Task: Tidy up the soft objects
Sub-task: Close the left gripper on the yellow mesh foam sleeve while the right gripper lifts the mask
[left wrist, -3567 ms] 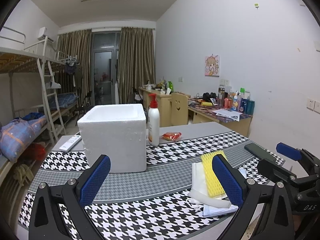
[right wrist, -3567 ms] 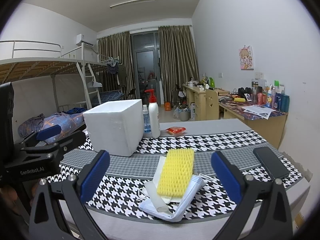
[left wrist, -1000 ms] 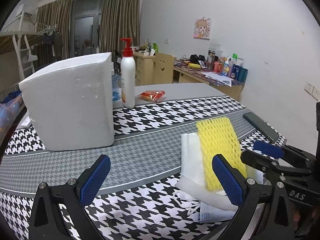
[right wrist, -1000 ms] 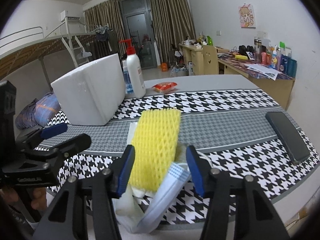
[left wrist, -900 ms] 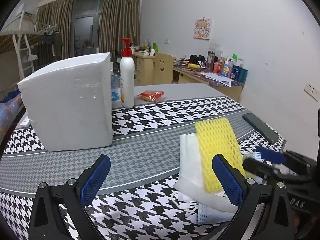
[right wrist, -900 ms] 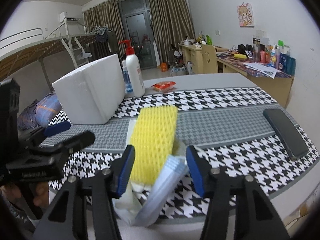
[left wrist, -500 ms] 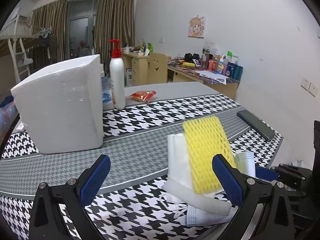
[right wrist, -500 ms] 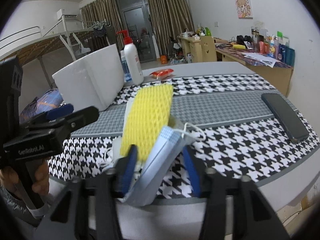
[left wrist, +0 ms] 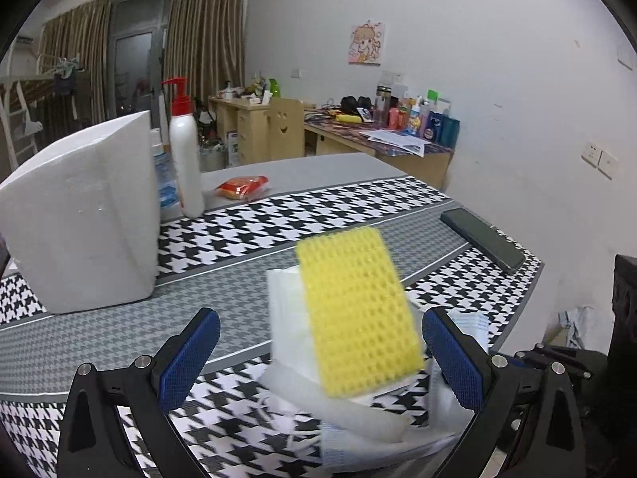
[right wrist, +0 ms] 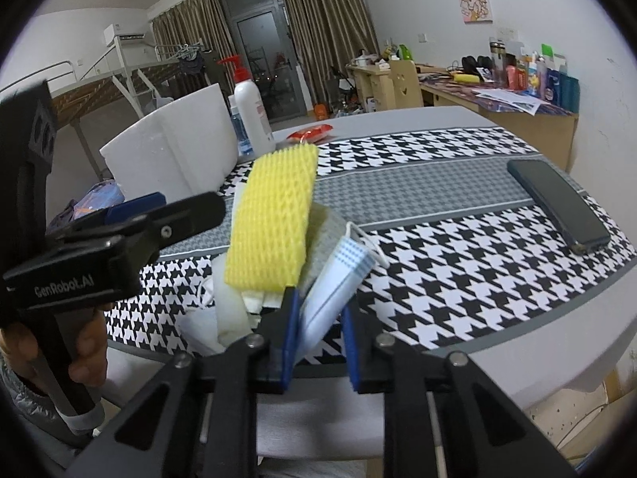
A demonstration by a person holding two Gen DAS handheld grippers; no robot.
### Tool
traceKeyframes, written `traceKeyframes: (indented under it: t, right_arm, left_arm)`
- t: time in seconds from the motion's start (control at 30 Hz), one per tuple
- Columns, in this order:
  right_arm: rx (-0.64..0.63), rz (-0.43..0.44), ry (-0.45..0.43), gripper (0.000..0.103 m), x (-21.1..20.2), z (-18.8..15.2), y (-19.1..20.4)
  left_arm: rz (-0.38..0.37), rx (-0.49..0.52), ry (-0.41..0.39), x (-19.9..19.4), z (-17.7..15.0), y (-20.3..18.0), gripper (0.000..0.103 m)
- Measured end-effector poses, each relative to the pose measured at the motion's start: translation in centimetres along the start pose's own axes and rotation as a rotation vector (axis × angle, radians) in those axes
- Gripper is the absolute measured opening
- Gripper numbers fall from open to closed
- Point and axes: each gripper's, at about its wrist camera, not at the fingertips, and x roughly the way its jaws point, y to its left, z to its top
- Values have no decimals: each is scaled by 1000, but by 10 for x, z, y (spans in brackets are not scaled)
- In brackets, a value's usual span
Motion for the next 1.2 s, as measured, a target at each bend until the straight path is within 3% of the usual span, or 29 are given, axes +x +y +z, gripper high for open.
traceKeyframes:
  t: [0.13,0.67,0.83,1.0,1.2]
  right_arm:
    - [3,-3,-3,25,-1,-3,-3]
    - [0,3,-7,25,-6,-8,-11]
    - [2,2,-7,34,-7,-10,-11]
    - [-3,8,-3,35,-11,-12,-10]
    - [11,28,8,35,-14,-16,-12]
  left_arm:
    - [2,5,23,6,3,-11,101]
    - [3,-33,186,43,-6,-16,64]
    - [-17,-27,203,46,-8,-20,45]
    - [-24,-34,214,49,-9,-19,27]
    - [-46,-44,180,42,-6,-16,14]
